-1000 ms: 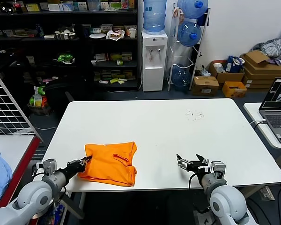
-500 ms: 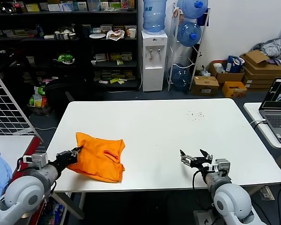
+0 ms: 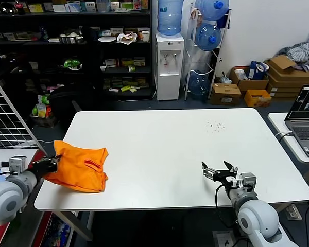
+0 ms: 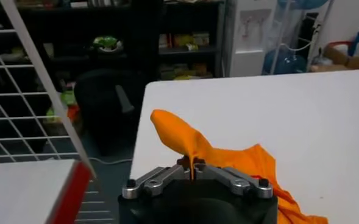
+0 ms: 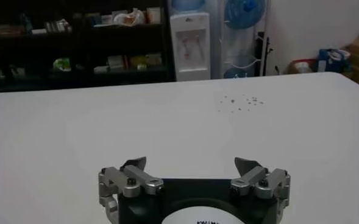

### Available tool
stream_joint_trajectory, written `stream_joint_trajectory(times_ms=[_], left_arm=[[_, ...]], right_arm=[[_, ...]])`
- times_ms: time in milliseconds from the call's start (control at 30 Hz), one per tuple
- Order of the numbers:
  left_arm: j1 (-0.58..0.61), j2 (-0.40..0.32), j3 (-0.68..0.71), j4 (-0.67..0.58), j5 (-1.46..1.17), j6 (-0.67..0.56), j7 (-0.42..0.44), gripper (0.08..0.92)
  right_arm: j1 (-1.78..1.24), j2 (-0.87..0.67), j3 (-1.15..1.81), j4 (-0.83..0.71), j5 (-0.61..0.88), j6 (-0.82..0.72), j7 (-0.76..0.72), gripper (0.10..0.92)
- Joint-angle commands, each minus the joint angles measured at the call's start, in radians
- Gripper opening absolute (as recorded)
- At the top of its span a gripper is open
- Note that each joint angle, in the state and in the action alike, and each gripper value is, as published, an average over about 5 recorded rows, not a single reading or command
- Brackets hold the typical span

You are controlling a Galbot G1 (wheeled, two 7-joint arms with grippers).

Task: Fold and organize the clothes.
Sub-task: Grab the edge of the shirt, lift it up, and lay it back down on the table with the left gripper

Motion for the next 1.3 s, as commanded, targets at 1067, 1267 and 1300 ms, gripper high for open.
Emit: stream_joint_trajectory(times_ms=[1067, 1267, 1300], left_arm=[[-0.867, -0.552, 0.857, -0.105, -0.452, -0.035, -0.512, 0.109], [-1.004, -0.842, 1.004, 0.121, -0.438, -0.044, -0.55, 0.109], [-1.01, -0.875, 1.014, 0.146, -0.433, -0.045, -0.554, 0.109]], right_arm=[[-0.073, 0.088, 0.03, 0.073, -0.043, -0.033, 0.035, 0.921], [-0.095, 0.108, 0.061, 0.1, -0.043, -0.04, 0.039, 0.921], [-0.099, 0.11, 0.066, 0.104, -0.043, -0.04, 0.039, 0.921]])
